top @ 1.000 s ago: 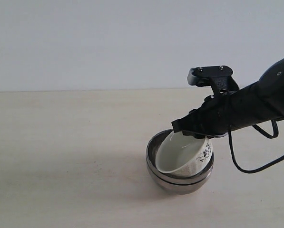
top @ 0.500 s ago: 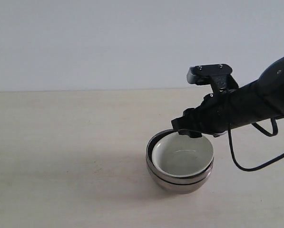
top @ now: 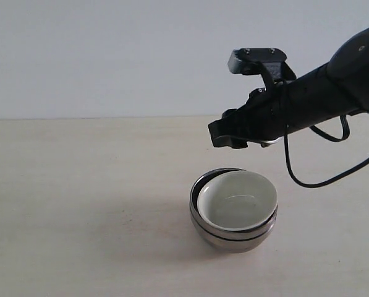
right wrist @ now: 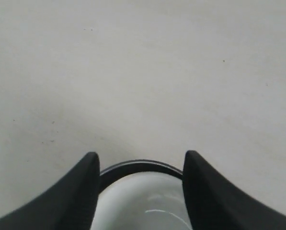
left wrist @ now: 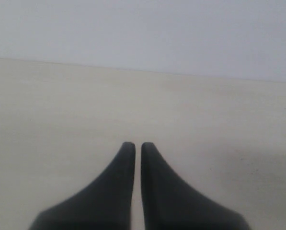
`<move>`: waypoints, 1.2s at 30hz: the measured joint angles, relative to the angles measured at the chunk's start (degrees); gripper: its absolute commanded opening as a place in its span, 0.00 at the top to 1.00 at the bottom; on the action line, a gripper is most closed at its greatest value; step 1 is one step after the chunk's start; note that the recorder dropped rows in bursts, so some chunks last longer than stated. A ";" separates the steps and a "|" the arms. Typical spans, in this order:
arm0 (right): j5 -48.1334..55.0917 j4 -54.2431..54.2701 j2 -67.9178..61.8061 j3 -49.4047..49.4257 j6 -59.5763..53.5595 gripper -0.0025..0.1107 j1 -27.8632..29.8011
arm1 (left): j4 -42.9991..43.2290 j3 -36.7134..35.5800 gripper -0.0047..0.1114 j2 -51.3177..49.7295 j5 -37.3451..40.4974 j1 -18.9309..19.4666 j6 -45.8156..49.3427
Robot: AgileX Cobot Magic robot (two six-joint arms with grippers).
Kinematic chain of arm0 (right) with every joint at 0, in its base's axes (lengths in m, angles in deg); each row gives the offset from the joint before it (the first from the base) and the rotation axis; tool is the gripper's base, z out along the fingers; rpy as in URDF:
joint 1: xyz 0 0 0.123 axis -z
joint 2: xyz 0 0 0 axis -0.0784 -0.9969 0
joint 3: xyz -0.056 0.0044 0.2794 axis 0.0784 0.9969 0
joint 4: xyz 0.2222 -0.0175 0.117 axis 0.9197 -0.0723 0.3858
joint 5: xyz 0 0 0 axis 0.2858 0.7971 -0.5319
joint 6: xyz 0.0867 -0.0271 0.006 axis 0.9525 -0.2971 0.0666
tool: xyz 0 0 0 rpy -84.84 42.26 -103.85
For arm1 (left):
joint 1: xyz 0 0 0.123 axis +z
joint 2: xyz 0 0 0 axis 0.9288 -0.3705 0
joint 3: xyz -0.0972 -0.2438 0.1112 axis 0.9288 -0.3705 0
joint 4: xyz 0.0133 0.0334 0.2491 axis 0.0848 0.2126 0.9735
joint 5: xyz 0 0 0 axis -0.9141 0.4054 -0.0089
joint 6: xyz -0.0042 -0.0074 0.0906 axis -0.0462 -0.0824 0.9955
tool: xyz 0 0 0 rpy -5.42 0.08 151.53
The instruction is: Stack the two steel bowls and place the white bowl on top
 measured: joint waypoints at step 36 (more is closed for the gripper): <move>22.78 -47.53 0.37 -1.01 45.28 0.98 -5.51 | 0.00 0.00 0.92 0.00 0.00 0.00 0.00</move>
